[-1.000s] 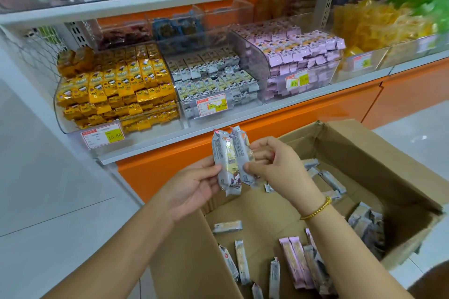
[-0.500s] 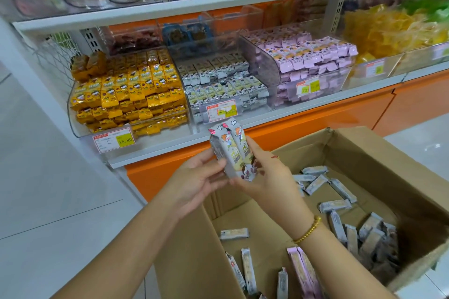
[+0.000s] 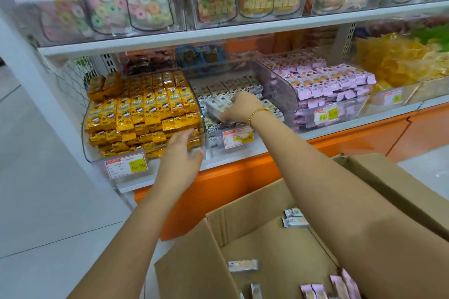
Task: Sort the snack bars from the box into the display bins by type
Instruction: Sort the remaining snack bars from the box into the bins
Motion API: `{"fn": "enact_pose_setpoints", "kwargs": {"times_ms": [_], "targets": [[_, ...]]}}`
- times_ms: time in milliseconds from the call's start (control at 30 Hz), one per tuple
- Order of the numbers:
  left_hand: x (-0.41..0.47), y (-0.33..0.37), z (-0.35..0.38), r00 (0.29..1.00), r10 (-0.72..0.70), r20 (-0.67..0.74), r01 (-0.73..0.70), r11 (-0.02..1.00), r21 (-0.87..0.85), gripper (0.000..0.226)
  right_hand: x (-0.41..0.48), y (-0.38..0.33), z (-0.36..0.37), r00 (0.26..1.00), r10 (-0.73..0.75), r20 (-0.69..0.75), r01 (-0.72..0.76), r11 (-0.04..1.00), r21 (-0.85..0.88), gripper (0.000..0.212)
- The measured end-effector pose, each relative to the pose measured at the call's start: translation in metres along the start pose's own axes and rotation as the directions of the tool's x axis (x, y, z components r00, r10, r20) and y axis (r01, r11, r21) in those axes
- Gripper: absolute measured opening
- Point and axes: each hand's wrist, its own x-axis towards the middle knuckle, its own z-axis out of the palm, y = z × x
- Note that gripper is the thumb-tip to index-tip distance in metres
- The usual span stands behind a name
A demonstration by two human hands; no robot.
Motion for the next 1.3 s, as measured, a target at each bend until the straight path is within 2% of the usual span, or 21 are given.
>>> {"fn": "enact_pose_setpoints", "kwargs": {"times_ms": [100,167,200,300,367,467,500,567,667,733,800,867,900,967,1000,1067,1100,1133,1200,1267,1300], "targets": [[0.004,0.000,0.004,0.998,0.054,-0.030,-0.050,0.991,0.122,0.049,0.021,-0.012,0.018,0.999,0.046,0.023,-0.046,0.999,-0.001,0.045],[0.005,-0.003,0.006,0.996,0.082,-0.034,-0.076,0.985,0.156,0.045,0.031,-0.015,0.029,0.999,0.037,0.026,-0.038,0.999,0.036,0.043],[0.004,-0.005,0.006,0.995,0.100,-0.026,-0.095,0.981,0.167,0.044,0.032,-0.014,0.032,0.999,0.012,0.046,-0.015,0.998,0.069,0.037],[-0.001,-0.007,0.004,0.989,0.149,-0.003,-0.146,0.975,0.169,0.046,0.026,-0.006,0.032,0.996,-0.065,0.053,0.057,0.988,0.144,0.047],[-0.007,-0.008,0.003,0.987,0.163,-0.009,-0.161,0.977,0.139,0.044,0.017,0.002,0.029,0.995,-0.103,-0.007,0.102,0.979,0.179,0.041],[-0.024,-0.009,0.007,0.990,0.143,-0.005,-0.142,0.988,0.064,0.030,-0.007,0.020,0.025,0.952,-0.186,-0.242,0.249,0.932,0.264,0.013],[-0.031,-0.010,0.010,0.989,0.149,0.013,-0.150,0.987,0.054,0.023,-0.020,0.027,0.026,0.924,-0.224,-0.310,0.311,0.912,0.269,0.017],[-0.048,-0.013,0.021,0.986,0.145,0.082,-0.151,0.986,0.072,0.012,-0.048,0.049,0.034,0.904,-0.288,-0.317,0.379,0.883,0.278,0.029],[-0.076,-0.024,0.042,0.964,0.071,0.255,-0.118,0.978,0.173,0.010,-0.086,0.096,0.067,0.941,-0.315,-0.123,0.337,0.902,0.271,0.028],[-0.096,-0.032,0.057,0.917,-0.033,0.397,-0.088,0.955,0.283,0.020,-0.107,0.135,0.107,0.963,-0.241,0.124,0.221,0.963,0.155,0.022],[-0.117,-0.042,0.071,0.845,-0.141,0.516,-0.089,0.914,0.396,0.037,-0.127,0.174,0.149,0.926,-0.100,0.364,0.093,0.995,0.037,0.020],[-0.137,-0.053,0.082,0.767,-0.234,0.598,-0.098,0.877,0.470,0.048,-0.150,0.207,0.182,0.818,0.126,0.561,-0.028,0.983,-0.179,0.030],[-0.145,-0.058,0.086,0.727,-0.273,0.629,-0.094,0.869,0.486,0.055,-0.162,0.221,0.195,0.720,0.226,0.656,-0.043,0.958,-0.283,0.039],[-0.156,-0.067,0.092,0.640,-0.328,0.695,-0.103,0.860,0.500,0.070,-0.186,0.253,0.225,0.512,0.330,0.793,-0.016,0.927,-0.375,0.051],[-0.158,-0.069,0.093,0.611,-0.336,0.717,-0.116,0.858,0.500,0.075,-0.194,0.274,0.249,0.459,0.345,0.819,-0.023,0.926,-0.377,0.057],[-0.156,-0.071,0.092,0.586,-0.327,0.741,-0.130,0.865,0.485,0.079,-0.208,0.312,0.298,0.444,0.416,0.793,-0.127,0.906,-0.404,0.086],[-0.154,-0.072,0.092,0.579,-0.326,0.747,-0.125,0.870,0.477,0.079,-0.212,0.312,0.306,0.422,0.427,0.800,-0.181,0.904,-0.388,0.088],[-0.151,-0.072,0.093,0.575,-0.326,0.750,-0.121,0.873,0.472,0.079,-0.216,0.296,0.298,0.401,0.425,0.811,-0.218,0.905,-0.366,0.074],[-0.146,-0.072,0.094,0.565,-0.335,0.754,-0.116,0.873,0.474,0.079,-0.218,0.272,0.292,0.464,0.433,0.773,-0.252,0.901,-0.354,0.046],[-0.142,-0.071,0.097,0.555,-0.343,0.758,-0.105,0.875,0.473,0.079,-0.212,0.262,0.293,0.567,0.411,0.714,-0.314,0.909,-0.274,0.041],[-0.140,-0.071,0.097,0.552,-0.345,0.759,-0.098,0.877,0.471,0.079,-0.210,0.258,0.297,0.582,0.434,0.688,-0.383,0.892,-0.239,0.040]]}}
